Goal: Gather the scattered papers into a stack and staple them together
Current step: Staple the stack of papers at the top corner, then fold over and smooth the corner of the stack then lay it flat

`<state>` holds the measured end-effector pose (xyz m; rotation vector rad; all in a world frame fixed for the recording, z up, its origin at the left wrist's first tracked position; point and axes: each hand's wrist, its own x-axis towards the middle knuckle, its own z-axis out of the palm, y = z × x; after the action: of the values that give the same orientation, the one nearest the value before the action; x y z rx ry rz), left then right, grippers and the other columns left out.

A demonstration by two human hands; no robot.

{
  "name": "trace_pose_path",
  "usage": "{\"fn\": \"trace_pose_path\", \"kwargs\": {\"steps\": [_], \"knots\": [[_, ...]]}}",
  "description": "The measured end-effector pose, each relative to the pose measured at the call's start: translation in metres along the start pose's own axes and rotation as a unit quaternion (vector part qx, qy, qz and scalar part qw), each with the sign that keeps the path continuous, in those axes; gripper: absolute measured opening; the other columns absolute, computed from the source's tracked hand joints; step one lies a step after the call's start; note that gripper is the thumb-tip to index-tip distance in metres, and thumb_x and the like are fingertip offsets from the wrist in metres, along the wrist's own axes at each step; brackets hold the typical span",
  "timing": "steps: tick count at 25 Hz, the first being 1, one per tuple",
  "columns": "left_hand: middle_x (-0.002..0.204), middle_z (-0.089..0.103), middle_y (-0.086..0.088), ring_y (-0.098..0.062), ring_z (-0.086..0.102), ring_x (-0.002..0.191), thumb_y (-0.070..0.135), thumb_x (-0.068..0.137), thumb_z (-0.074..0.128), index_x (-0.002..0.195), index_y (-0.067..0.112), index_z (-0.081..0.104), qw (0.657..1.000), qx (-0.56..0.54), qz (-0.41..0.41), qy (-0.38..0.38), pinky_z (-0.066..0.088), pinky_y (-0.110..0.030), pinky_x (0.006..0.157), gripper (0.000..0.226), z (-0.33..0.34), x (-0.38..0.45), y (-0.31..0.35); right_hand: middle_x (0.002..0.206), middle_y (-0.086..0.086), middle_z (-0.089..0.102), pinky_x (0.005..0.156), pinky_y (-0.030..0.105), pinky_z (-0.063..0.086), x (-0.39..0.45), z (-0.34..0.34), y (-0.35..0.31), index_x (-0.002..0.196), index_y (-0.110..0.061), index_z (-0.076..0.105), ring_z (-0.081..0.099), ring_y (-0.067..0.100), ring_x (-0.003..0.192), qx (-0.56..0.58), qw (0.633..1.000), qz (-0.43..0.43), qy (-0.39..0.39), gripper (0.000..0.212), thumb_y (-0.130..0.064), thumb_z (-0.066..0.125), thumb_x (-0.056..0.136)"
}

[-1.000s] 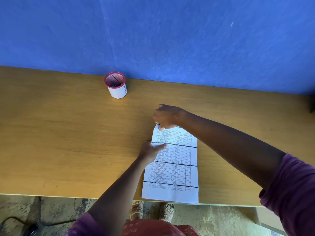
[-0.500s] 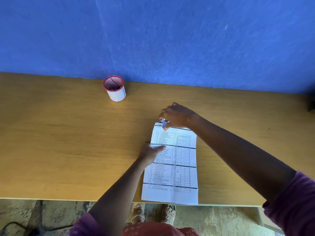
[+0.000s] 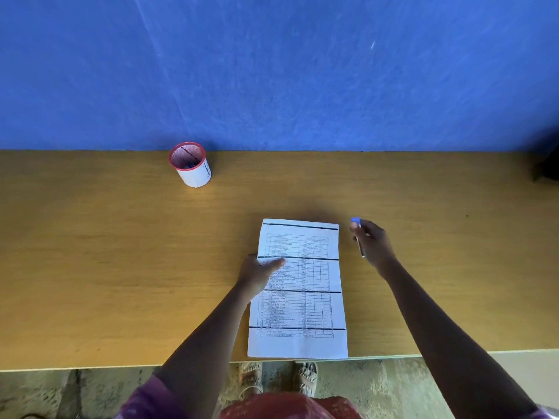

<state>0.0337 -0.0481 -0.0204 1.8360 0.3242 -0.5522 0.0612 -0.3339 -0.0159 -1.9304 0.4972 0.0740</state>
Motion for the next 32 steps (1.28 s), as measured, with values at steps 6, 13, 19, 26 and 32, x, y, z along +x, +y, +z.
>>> {"fn": "trace_pose_path", "kwargs": {"steps": [6,13,19,26,32], "knots": [[0.104,0.075,-0.004,-0.019,0.073,0.085,0.027,0.083,0.078,0.111,0.010,0.073,1.000,0.003,0.000,0.012,0.045,-0.011,0.054,0.033,0.003,-0.001,0.001,0.093,0.006,0.069,0.074,0.028,0.043,-0.015,-0.040,0.057,0.117,-0.011,0.068,0.062,0.026,0.083,-0.071,0.990,0.041,0.118,0.027,-0.022,0.067,0.093],[0.103,0.077,-0.007,-0.025,0.073,0.091,0.027,0.082,0.079,0.111,0.008,0.073,1.000,-0.011,-0.003,0.028,0.046,-0.014,0.057,0.035,0.007,0.004,-0.002,0.126,0.024,0.054,0.086,0.045,0.048,-0.018,-0.061,0.074,0.128,-0.002,0.056,0.057,0.043,0.107,-0.212,0.958,0.081,0.174,0.041,-0.020,0.066,0.093],[0.092,0.070,-0.022,-0.027,0.069,0.069,0.024,0.083,0.078,0.108,0.001,0.073,0.999,-0.011,-0.002,0.032,0.035,-0.007,0.040,0.034,0.009,0.004,-0.006,0.129,0.023,0.049,0.089,0.048,0.049,-0.014,-0.063,0.076,0.129,-0.001,0.054,0.052,0.044,0.114,-0.251,0.948,0.104,0.168,0.044,-0.020,0.068,0.092],[0.087,0.077,-0.007,-0.008,0.064,0.068,0.030,0.081,0.079,0.106,0.012,0.074,1.000,-0.017,-0.011,0.019,0.042,-0.013,0.049,0.031,0.007,0.002,-0.004,0.140,0.019,0.043,0.101,0.050,0.037,-0.025,-0.051,0.059,0.141,-0.006,0.040,0.039,0.041,0.128,-0.286,0.927,0.132,0.206,0.071,-0.035,0.072,0.085],[0.103,0.074,0.004,-0.003,0.065,0.072,0.030,0.082,0.079,0.113,0.016,0.071,0.999,-0.027,0.000,-0.025,0.045,-0.011,0.054,0.035,0.005,0.001,0.016,0.128,0.011,0.054,0.097,0.046,0.040,-0.038,-0.016,0.040,0.135,-0.008,0.048,0.048,0.033,0.118,-0.227,0.953,-0.066,0.191,0.071,-0.037,0.080,0.078]]}}
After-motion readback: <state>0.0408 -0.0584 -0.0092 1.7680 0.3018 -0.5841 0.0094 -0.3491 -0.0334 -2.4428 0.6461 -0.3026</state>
